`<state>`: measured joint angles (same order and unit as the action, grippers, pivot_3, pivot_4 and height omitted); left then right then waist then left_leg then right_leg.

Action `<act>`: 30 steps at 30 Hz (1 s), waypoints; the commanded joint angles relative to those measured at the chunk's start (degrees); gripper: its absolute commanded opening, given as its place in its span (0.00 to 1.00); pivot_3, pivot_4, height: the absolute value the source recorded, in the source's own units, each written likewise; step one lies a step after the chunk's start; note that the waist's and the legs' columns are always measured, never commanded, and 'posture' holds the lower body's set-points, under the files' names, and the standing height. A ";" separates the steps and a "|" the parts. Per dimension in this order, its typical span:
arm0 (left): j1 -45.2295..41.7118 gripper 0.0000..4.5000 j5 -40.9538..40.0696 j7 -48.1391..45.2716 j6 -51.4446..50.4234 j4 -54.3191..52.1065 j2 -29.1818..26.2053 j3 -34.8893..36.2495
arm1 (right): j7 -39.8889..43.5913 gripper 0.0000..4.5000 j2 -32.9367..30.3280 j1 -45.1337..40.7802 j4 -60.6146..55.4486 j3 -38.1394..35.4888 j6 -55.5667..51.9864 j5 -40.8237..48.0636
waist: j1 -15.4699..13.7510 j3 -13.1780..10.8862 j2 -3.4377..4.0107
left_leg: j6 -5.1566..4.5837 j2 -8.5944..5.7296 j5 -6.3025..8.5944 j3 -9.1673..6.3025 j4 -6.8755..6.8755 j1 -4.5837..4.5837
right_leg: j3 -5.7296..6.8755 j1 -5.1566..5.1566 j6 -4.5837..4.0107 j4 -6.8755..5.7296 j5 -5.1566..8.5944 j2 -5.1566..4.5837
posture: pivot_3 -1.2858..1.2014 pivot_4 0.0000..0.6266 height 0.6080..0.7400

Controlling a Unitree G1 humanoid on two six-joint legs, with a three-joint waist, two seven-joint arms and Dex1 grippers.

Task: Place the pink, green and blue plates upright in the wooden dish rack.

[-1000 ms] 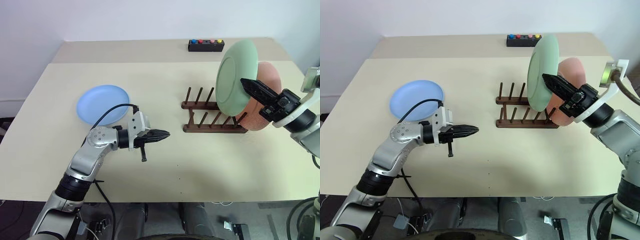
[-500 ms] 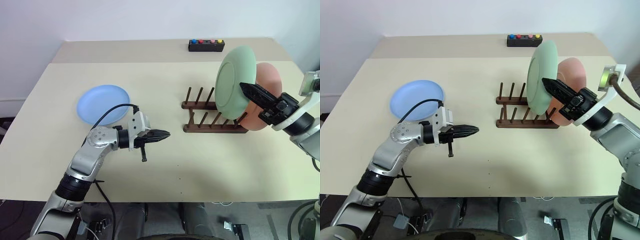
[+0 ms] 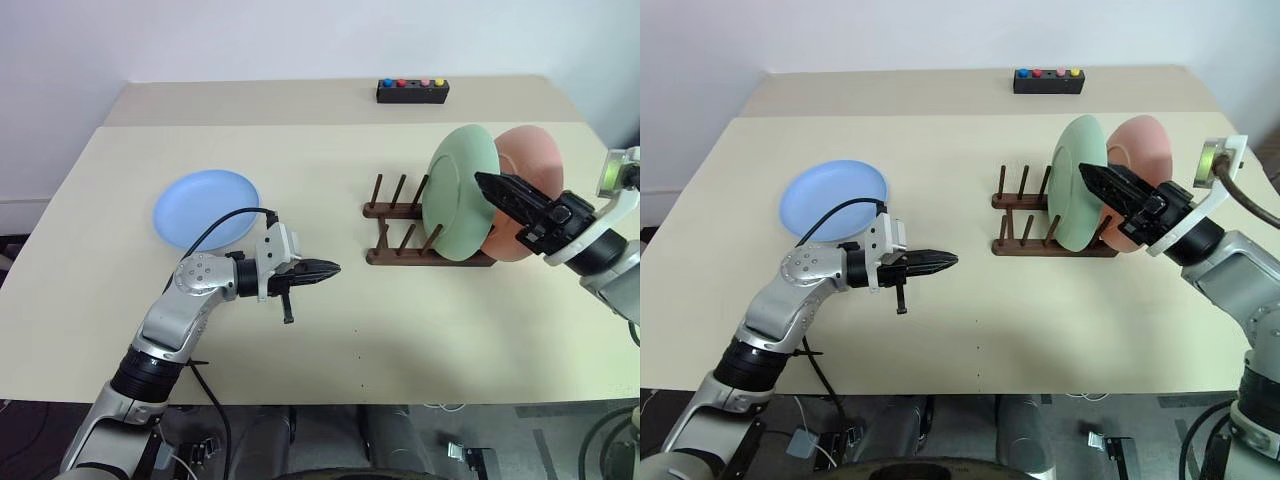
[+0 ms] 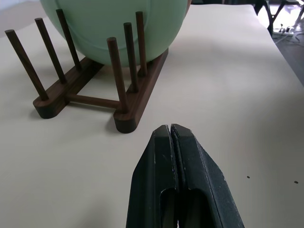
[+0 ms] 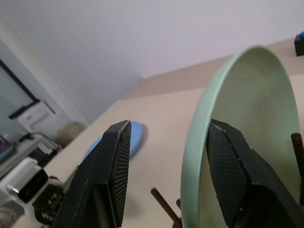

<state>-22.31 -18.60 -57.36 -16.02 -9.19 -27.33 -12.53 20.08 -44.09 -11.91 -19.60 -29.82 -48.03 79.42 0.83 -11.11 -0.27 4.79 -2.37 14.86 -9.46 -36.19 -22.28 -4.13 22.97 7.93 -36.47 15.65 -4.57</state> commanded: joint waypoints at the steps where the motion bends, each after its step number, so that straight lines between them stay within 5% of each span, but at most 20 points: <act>1: -0.44 0.00 -0.27 -0.16 0.35 -2.10 -0.09 0.31 | 0.02 0.52 -2.18 0.71 -2.60 -2.60 0.34 -0.60 | -0.01 0.00 0.00 | 0.00 0.00 0.00 0.00 0.00 0.00 | 0.00 0.00 0.00 0.00 0.00 0.00 | 0.52 0.24 1.00; 15: -1.44 0.00 -1.87 0.72 0.14 0.03 -1.01 4.74 | 12.08 0.52 -11.90 8.87 -6.13 -7.28 4.62 -16.37 | 0.02 0.01 0.02 | 0.00 0.00 0.00 0.02 -0.06 0.01 | 0.00 -0.03 0.01 0.00 0.00 0.01 | 0.52 0.24 1.00; 18: -3.63 0.19 -4.07 2.96 -2.61 2.08 -1.68 9.62 | 16.38 0.54 -13.70 10.13 -6.14 -9.02 6.22 -20.22 | -0.02 0.01 0.01 | 0.00 0.01 0.00 0.02 -0.07 0.02 | 0.01 -0.03 0.01 -0.02 0.00 0.02 | 0.52 0.24 1.00; 24: -11.79 0.84 5.93 17.33 -2.67 13.89 -7.37 16.20 | 26.04 0.54 -17.34 11.81 -10.08 -12.57 7.74 -22.76 | 0.12 0.00 -0.01 | 0.00 0.01 0.00 0.01 -0.06 0.03 | 0.01 -0.03 0.02 -0.02 0.00 0.03 | 0.52 0.24 1.00; 30: -21.20 0.84 10.34 27.82 -15.60 25.40 -10.31 17.85 | 32.84 0.54 -19.81 13.97 -16.70 -10.45 9.02 -25.64 | -0.06 -0.03 -0.10 | 0.00 -0.01 0.00 0.01 -0.08 0.02 | 0.02 -0.06 0.07 -0.02 -0.03 0.02 | 0.52 0.24 1.00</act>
<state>-40.57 -9.56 -32.77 -28.04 14.77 -36.82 3.26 51.28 -62.67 2.01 -33.17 -40.29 -40.39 54.34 0.77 -11.14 -0.37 4.80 -2.39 14.86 -9.48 -36.29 -22.28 -4.08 22.91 8.01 -36.50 15.61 -4.55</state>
